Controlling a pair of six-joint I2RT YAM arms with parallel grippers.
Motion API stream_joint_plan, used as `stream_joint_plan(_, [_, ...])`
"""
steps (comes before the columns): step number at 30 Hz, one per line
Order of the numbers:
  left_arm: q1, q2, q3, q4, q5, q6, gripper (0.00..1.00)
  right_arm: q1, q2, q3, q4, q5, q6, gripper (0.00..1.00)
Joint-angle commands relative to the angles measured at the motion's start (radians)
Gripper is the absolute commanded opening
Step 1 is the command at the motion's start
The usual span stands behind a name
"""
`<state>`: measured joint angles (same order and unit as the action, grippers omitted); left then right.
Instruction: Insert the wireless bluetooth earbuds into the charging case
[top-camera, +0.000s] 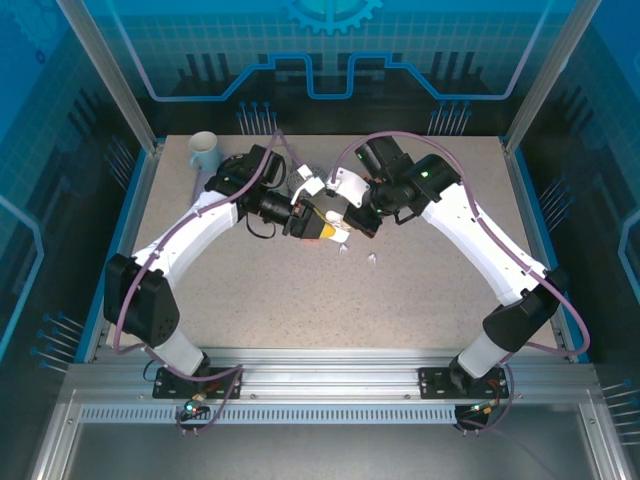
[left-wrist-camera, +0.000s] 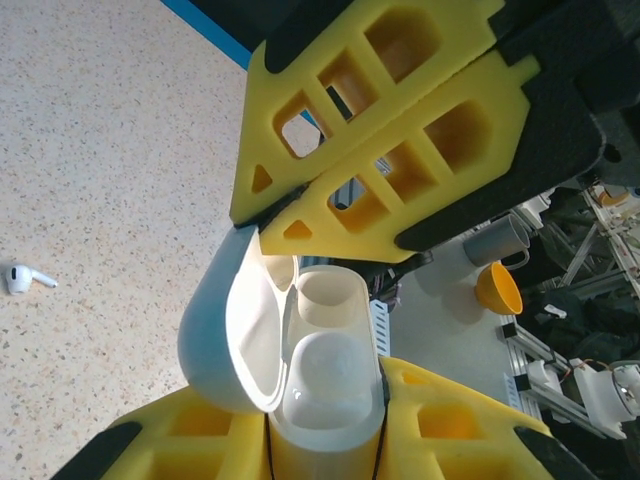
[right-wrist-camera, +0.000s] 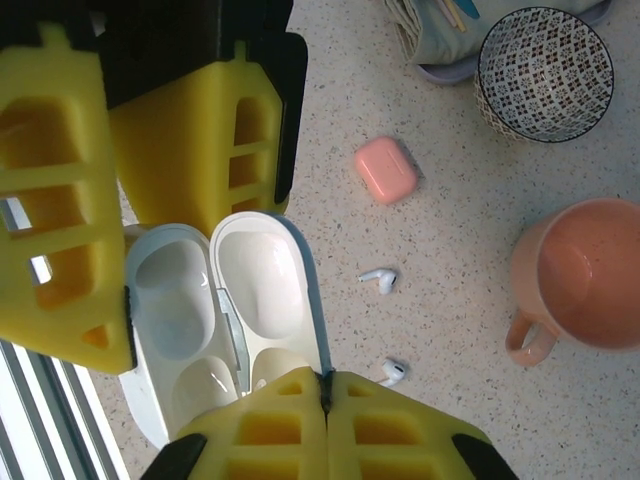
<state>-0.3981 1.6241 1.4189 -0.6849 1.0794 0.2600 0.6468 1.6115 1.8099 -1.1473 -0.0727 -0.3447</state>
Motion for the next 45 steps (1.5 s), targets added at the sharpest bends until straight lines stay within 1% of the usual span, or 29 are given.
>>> stream_joint_plan(1, [-0.007, -0.013, -0.048, 0.05, -0.009, -0.034, 0.0, -0.019, -0.006, 0.062, 0.001, 0.005, 0.01, 0.21])
stream_joint_plan(3, [-0.008, -0.023, -0.069, 0.092, -0.028, -0.053, 0.0, -0.041, -0.028, 0.064, 0.011, -0.015, 0.026, 0.29])
stream_joint_plan(4, [-0.008, -0.03, -0.08, 0.112, -0.035, -0.063, 0.0, -0.059, -0.044, 0.063, 0.016, -0.025, 0.037, 0.38])
stream_joint_plan(6, [-0.007, -0.045, -0.106, 0.169, -0.051, -0.087, 0.0, -0.095, -0.079, 0.057, 0.036, -0.045, 0.061, 0.46])
stream_joint_plan(10, [-0.007, -0.075, -0.171, 0.306, -0.093, -0.149, 0.0, -0.191, -0.159, 0.01, 0.102, -0.104, 0.139, 0.55])
stream_joint_plan(14, [-0.006, -0.116, -0.271, 0.49, -0.138, -0.206, 0.0, -0.262, -0.22, -0.075, 0.186, -0.066, 0.237, 0.56])
stream_joint_plan(17, [-0.006, -0.175, -0.421, 0.773, -0.175, -0.247, 0.0, -0.313, -0.251, -0.162, 0.243, -0.005, 0.333, 0.57])
stream_joint_plan(19, [-0.006, -0.211, -0.536, 0.99, -0.191, -0.249, 0.0, -0.346, -0.269, -0.234, 0.279, -0.005, 0.399, 0.57])
stream_joint_plan(21, [-0.009, -0.226, -0.616, 1.162, -0.228, -0.246, 0.0, -0.364, -0.285, -0.313, 0.322, 0.012, 0.479, 0.57])
stream_joint_plan(22, [-0.011, -0.226, -0.652, 1.236, -0.243, -0.249, 0.0, -0.368, -0.292, -0.358, 0.344, 0.011, 0.514, 0.57])
stream_joint_plan(25, [-0.019, -0.208, -0.712, 1.383, -0.287, -0.258, 0.0, -0.378, -0.305, -0.492, 0.418, 0.009, 0.614, 0.57])
stream_joint_plan(31, [-0.043, -0.143, -0.772, 1.601, -0.32, -0.321, 0.0, -0.375, -0.279, -0.666, 0.507, 0.034, 0.778, 0.57])
stream_joint_plan(34, [-0.055, -0.115, -0.78, 1.655, -0.321, -0.327, 0.0, -0.365, -0.237, -0.704, 0.512, 0.049, 0.839, 0.57])
stream_joint_plan(38, [-0.062, -0.087, -0.796, 1.723, -0.326, -0.33, 0.0, -0.332, -0.168, -0.719, 0.507, 0.078, 0.894, 0.57])
stream_joint_plan(41, [-0.067, -0.075, -0.813, 1.769, -0.332, -0.333, 0.0, -0.288, -0.108, -0.714, 0.509, 0.107, 0.922, 0.57])
stream_joint_plan(45, [-0.073, -0.07, -0.832, 1.8, -0.334, -0.331, 0.0, -0.225, -0.007, -0.667, 0.489, 0.161, 0.919, 0.57])
